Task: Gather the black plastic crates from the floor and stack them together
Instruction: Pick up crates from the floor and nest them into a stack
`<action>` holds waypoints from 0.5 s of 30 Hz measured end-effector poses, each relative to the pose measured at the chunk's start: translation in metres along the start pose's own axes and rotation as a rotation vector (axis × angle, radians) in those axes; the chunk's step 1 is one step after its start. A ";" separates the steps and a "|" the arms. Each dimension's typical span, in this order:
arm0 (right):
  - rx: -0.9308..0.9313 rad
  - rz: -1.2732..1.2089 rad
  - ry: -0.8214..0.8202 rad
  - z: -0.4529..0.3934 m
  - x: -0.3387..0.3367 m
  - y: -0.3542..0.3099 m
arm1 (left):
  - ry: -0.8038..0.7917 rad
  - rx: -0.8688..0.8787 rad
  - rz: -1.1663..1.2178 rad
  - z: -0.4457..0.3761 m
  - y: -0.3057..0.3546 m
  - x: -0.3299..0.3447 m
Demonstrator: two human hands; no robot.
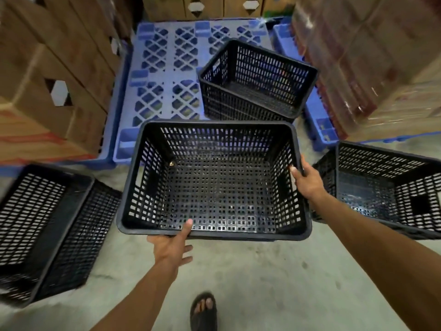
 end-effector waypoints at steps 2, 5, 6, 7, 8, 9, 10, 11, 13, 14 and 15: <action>0.071 0.297 -0.020 0.005 0.002 -0.004 | 0.186 0.013 -0.132 0.005 -0.002 0.001; 0.054 0.780 -0.023 0.034 0.018 -0.009 | 0.340 0.042 -0.302 0.014 -0.002 0.000; -0.045 0.888 -0.056 0.045 0.024 -0.011 | 0.359 0.069 -0.357 0.016 -0.003 -0.001; -0.140 0.928 -0.154 0.058 0.033 -0.013 | 0.380 0.094 -0.397 0.019 -0.004 -0.003; -0.201 0.910 -0.317 0.070 0.042 -0.013 | 0.408 0.118 -0.423 0.022 -0.005 -0.005; -0.220 0.887 -0.506 0.082 0.051 -0.011 | 0.436 0.144 -0.462 0.025 -0.007 -0.007; -0.224 0.913 -0.664 0.094 0.060 -0.006 | 0.448 0.174 -0.537 0.028 -0.007 -0.008; -0.238 0.966 -0.768 0.104 0.068 0.001 | 0.432 0.200 -0.660 0.029 -0.007 -0.009; -0.267 1.021 -0.778 0.113 0.073 0.008 | 0.344 0.215 -0.965 0.027 -0.005 -0.015; -0.271 1.016 -0.740 0.111 0.072 0.009 | 0.312 0.210 -1.095 0.024 -0.001 -0.020; -0.285 1.017 -0.704 0.110 0.072 0.009 | 0.304 0.218 -1.208 0.021 0.003 -0.027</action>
Point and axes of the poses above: each hand's wrist, its own z-axis away from the middle knuckle, its own x-axis out of the palm, y = z × x, the point moved 2 cm from there along -z, towards the middle knuckle, and after that the axes turned 15 degrees about -y, right-handed, at the moved point
